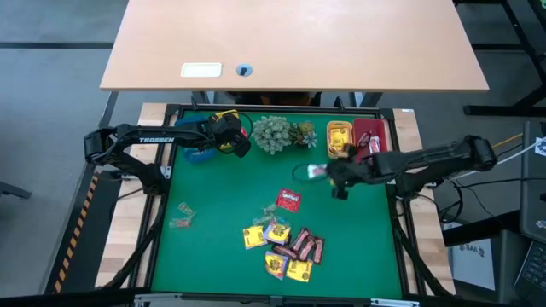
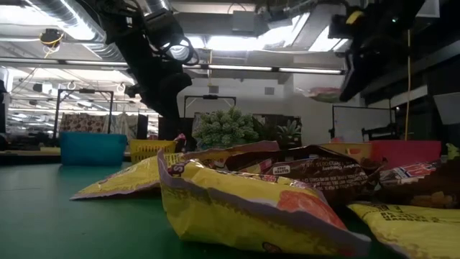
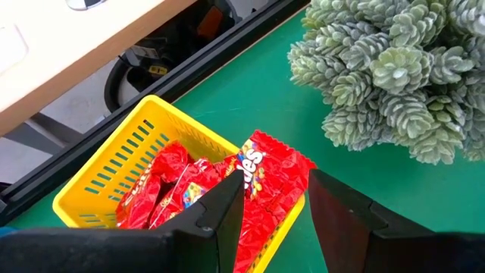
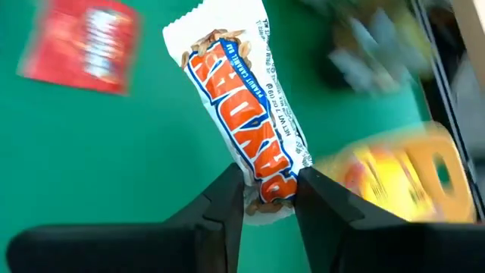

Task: Sort candy
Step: Put the white chocolate into the red bin

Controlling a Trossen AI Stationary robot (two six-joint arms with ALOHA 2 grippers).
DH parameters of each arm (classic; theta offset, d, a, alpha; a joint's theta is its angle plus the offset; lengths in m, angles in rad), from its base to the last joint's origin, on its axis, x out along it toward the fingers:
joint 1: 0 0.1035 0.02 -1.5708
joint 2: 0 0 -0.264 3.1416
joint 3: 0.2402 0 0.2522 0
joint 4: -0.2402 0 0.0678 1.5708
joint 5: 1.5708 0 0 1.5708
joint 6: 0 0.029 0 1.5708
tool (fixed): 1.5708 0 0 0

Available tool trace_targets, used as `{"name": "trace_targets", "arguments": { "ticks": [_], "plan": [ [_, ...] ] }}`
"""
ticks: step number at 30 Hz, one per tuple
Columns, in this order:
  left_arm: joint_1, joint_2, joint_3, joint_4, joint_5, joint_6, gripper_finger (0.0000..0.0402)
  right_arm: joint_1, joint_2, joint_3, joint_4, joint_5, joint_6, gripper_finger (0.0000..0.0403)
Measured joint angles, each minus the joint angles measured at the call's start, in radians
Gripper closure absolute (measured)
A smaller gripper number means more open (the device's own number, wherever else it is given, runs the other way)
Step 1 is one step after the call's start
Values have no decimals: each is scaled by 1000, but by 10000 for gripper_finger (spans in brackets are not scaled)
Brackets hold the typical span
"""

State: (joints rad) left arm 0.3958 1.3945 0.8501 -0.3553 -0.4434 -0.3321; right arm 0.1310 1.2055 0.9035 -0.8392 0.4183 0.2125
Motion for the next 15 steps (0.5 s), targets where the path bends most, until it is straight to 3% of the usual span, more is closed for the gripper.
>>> {"name": "trace_targets", "arguments": {
  "ticks": [8, 15],
  "plan": [
    [0, 0, 0, 1, 0, 0, 267, -216, -105, 0, -251, -19, 132, 299],
    [0, 0, 0, 1, 0, 0, 267, -456, -125, 0, -294, -8, 121, 299]
  ]
}}
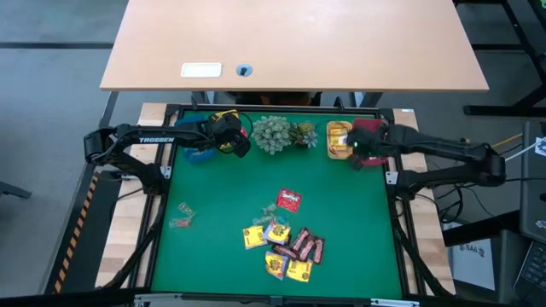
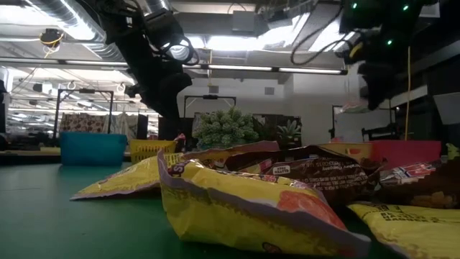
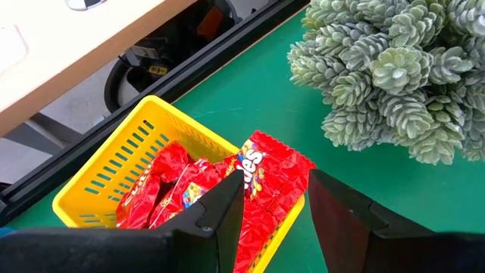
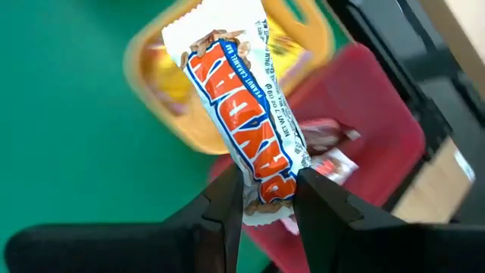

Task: Sort candy
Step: Put the white chocolate into the red bin

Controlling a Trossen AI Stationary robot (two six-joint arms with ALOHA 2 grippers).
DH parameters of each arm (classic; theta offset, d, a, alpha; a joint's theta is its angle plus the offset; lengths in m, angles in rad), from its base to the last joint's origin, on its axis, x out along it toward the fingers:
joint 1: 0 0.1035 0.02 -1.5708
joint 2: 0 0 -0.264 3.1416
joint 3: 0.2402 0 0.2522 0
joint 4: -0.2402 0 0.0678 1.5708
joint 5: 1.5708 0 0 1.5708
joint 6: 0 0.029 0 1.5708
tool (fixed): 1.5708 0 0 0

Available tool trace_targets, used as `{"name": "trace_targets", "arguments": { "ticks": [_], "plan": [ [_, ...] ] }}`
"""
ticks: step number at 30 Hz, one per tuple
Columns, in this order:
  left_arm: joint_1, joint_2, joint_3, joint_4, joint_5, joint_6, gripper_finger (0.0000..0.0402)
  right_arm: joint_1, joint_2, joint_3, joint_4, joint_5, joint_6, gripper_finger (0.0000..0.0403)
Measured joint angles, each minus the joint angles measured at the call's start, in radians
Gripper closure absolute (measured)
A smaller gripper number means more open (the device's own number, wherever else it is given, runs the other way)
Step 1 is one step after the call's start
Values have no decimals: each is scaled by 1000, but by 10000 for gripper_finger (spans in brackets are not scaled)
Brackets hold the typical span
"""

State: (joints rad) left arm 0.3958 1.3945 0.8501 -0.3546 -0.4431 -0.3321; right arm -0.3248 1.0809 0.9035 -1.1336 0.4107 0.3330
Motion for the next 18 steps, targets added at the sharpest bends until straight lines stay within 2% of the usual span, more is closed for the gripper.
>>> {"name": "trace_targets", "arguments": {
  "ticks": [6, 10, 15, 18],
  "plan": [
    [0, 0, 0, 0, 0, 0, 267, -221, 1, 0, 8, -2, -26, 299],
    [0, 0, 0, 0, 0, 0, 267, -327, 1, 0, 9, -61, -23, 299],
    [0, 0, 0, 0, 0, 0, 267, -394, 1, 0, 9, -171, -18, 299],
    [0, 0, 0, 0, 0, 0, 267, -398, 1, 0, 6, -168, -18, 299]
  ]
}}
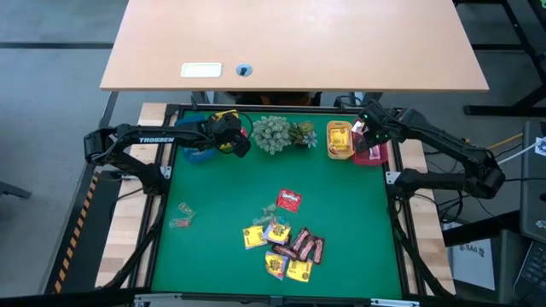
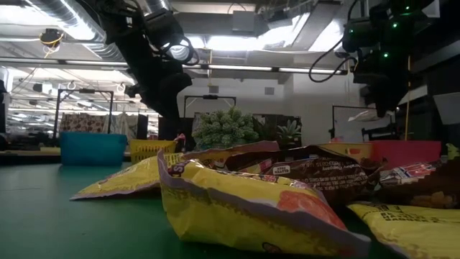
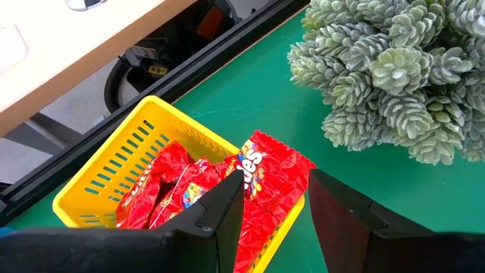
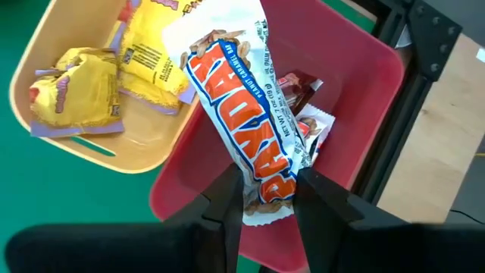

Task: Sort candy
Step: Put the white chocolate into the red bin, then put the yellow candy into the orange bin

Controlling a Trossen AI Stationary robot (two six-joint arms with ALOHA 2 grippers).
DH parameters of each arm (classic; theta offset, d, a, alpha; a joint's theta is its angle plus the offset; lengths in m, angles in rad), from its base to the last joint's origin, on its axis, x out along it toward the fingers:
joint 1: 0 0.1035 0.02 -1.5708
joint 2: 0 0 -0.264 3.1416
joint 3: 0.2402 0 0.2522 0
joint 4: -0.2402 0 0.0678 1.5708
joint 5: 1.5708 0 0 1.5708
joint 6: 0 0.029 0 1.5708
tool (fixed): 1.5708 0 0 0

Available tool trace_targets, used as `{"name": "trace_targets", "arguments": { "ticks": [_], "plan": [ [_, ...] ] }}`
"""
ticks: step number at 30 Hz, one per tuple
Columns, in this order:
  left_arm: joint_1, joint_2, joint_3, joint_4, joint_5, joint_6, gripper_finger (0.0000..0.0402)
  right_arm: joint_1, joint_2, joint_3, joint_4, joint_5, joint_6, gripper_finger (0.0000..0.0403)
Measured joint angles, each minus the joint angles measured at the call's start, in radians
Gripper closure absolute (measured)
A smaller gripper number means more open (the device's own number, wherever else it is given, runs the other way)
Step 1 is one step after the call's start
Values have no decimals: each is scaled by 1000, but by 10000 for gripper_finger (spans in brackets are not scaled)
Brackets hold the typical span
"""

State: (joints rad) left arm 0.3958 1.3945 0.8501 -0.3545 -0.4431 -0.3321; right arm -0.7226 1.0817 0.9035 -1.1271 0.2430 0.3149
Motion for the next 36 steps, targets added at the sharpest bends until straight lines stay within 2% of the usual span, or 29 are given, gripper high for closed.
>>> {"name": "trace_targets", "arguments": {
  "ticks": [5, 8, 11, 18, 23, 25, 30, 36],
  "plan": [
    [0, 0, 0, 0, 0, -1, 267, 1, 0, 0, 0, 8, 0, 281],
    [0, 0, 0, 1, 3, -1, 267, 1, 0, 0, 0, 9, 2, 248],
    [0, 0, 0, 28, 62, 2, 267, 1, 0, 0, 1, 11, 2, 207],
    [-45, 0, 0, 149, 302, 2, 267, 2, 0, 1, 2, -6, 3, 134],
    [-134, 0, 0, 163, 576, -6, 267, 2, 0, 1, 1, -52, 2, 114],
    [-193, 0, 0, 164, 633, -32, 267, 2, 0, 1, 1, -60, 3, 112],
    [-364, 0, 0, 164, 613, -102, 254, 2, 0, 1, 1, -72, 2, 111],
    [-562, 0, 0, 162, 446, -157, 218, 2, 0, 1, 1, -72, 2, 111]
  ]
}}
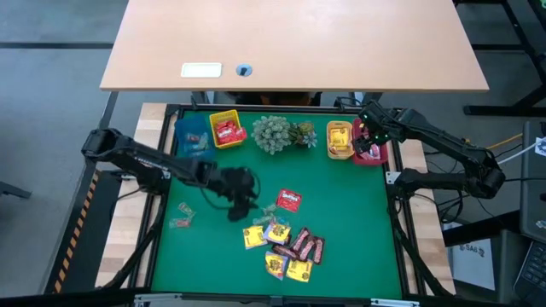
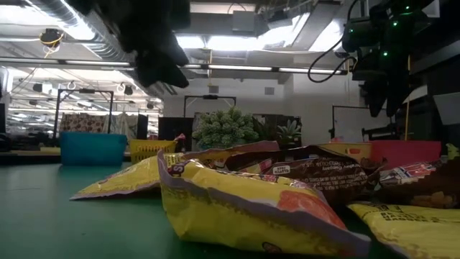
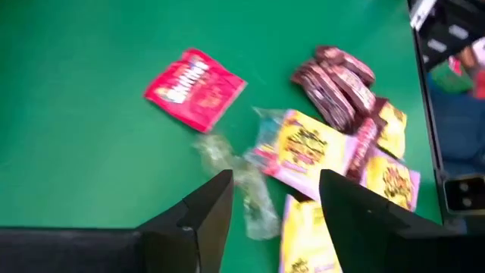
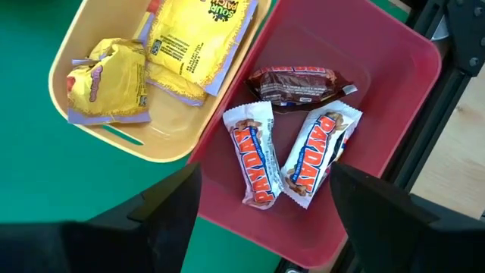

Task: Sort candy
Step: Put the yellow candy into the orange bin

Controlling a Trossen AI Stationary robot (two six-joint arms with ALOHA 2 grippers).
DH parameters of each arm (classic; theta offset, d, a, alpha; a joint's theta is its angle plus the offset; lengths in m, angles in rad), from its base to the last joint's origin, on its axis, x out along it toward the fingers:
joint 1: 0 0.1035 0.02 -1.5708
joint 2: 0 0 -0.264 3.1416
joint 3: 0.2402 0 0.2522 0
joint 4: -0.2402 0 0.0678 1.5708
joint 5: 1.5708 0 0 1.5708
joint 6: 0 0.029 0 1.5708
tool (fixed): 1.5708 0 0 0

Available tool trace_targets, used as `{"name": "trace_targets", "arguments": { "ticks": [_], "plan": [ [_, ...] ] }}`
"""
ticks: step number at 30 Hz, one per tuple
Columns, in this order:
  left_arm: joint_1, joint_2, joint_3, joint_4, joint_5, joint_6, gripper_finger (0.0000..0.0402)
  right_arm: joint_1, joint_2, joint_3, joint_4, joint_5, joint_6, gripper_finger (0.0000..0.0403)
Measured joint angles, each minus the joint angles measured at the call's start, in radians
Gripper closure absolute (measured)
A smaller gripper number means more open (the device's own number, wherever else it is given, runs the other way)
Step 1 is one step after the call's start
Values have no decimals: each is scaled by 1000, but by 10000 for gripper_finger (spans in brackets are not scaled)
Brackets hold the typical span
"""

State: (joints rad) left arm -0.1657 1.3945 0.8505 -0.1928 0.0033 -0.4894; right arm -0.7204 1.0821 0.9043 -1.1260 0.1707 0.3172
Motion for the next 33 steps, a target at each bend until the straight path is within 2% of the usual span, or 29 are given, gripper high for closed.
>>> {"name": "trace_targets", "arguments": {
  "ticks": [8, 15, 22, 29, 33],
  "plan": [
    [-199, 56, 1, 10, -233, -1, 208, 0, 0, 0, 0, 0, 0, 111],
    [-275, 218, 1, 90, -249, -7, 208, 0, 0, 0, 1, -2, 0, 111],
    [-286, 349, 1, 161, -283, -38, 208, 0, 0, 0, 1, -2, 0, 111],
    [-282, 383, 1, 166, -263, -83, 211, 0, 0, 0, 1, -2, 0, 111],
    [-283, 383, 1, 165, -258, -81, 238, 0, 0, 0, 1, -2, 0, 111]
  ]
}}
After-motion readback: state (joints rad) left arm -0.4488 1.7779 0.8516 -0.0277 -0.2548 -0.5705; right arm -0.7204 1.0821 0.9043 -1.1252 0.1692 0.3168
